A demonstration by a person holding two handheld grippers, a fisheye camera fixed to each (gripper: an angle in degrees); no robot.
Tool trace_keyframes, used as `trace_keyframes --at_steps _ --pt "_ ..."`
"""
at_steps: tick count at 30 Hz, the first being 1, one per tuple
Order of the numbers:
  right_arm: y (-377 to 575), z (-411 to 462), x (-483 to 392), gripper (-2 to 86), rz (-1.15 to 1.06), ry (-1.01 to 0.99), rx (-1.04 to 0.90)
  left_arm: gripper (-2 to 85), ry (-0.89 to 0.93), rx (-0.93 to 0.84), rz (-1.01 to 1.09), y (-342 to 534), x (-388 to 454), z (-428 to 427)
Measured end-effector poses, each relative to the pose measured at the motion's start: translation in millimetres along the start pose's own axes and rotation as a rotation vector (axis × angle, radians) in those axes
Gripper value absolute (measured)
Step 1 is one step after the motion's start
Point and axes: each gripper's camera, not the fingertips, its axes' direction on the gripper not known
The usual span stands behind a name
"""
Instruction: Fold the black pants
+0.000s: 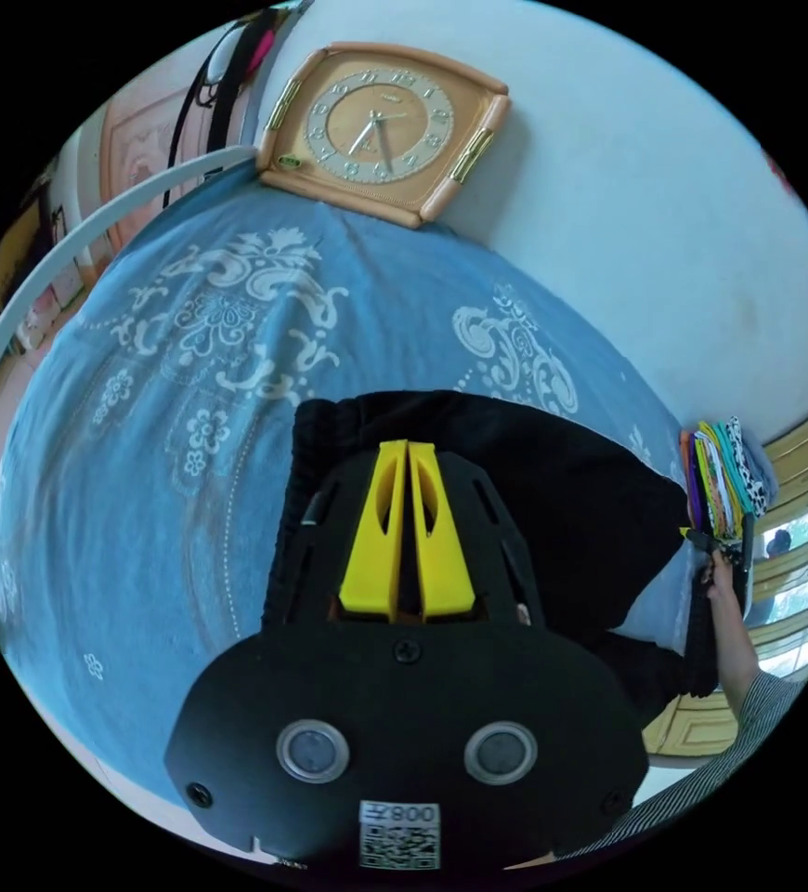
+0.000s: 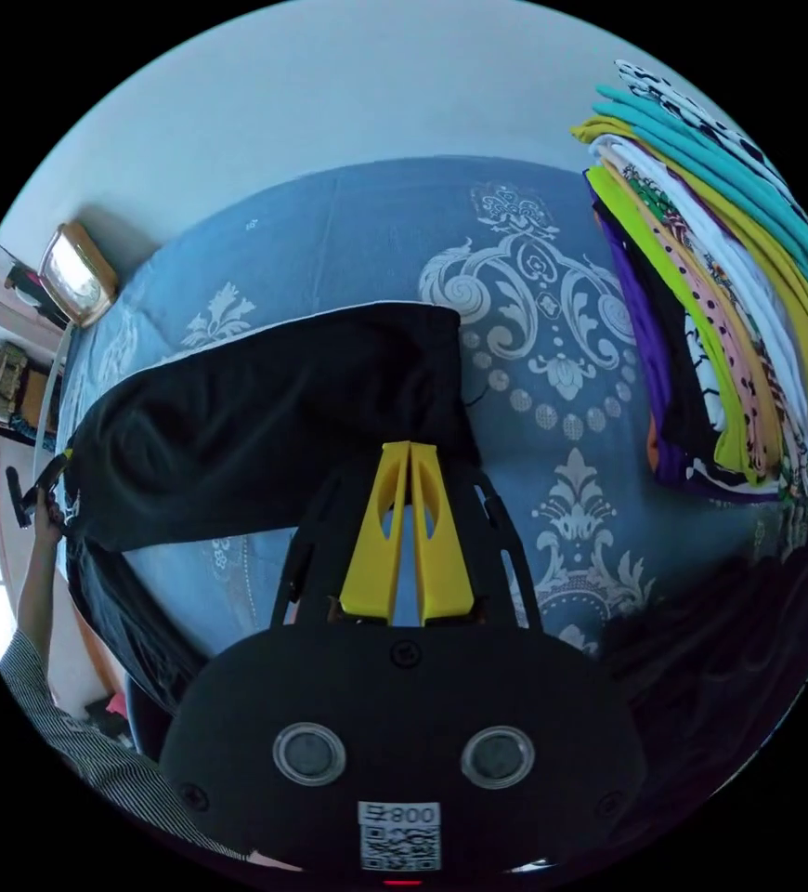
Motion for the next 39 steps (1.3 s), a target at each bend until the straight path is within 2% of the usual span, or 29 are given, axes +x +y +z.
trace_keyframes --at_steps 4,12,15,17,21,24,26,30,34,39 --pt "21 -15 -10 0.1 0.023 -0.014 0.023 0.4 -0.037 -0.09 0.016 0 -14 -7" --pt "108 -66 -56 0.3 -0.051 -0.049 0.113 1.9 0.048 0.029 0.018 46 -38 -91" --pt "159 -79 -89 0.7 -0.136 -0.155 0.064 4.0 0.121 0.018 -0.01 96 -60 -126" --pt "200 -84 -130 1.6 -0.238 -0.268 0.015 5.6 0.095 -0.012 -0.048 140 -78 -150" --pt "249 -84 -215 3.7 -0.433 -0.359 -0.087 7.2 0.078 -0.049 -0.139 195 -104 -175" --pt "283 -79 -291 4.7 -0.649 -0.305 -0.173 7.9 0.077 -0.054 -0.179 216 -120 -184" --pt "300 -79 -337 5.1 -0.749 -0.225 -0.155 8.2 0.059 -0.055 -0.162 216 -125 -186" --pt "319 -74 -392 5.8 -0.846 -0.231 -0.19 8.5 0.044 -0.09 -0.106 204 -125 -177" --pt "342 -60 -439 5.9 -0.931 -0.146 -0.223 6.6 -0.027 -0.229 -0.093 198 -130 -152" --pt "358 -50 -461 4.0 -0.967 -0.078 -0.255 1.8 0.022 -0.2 -0.103 206 -144 -155"
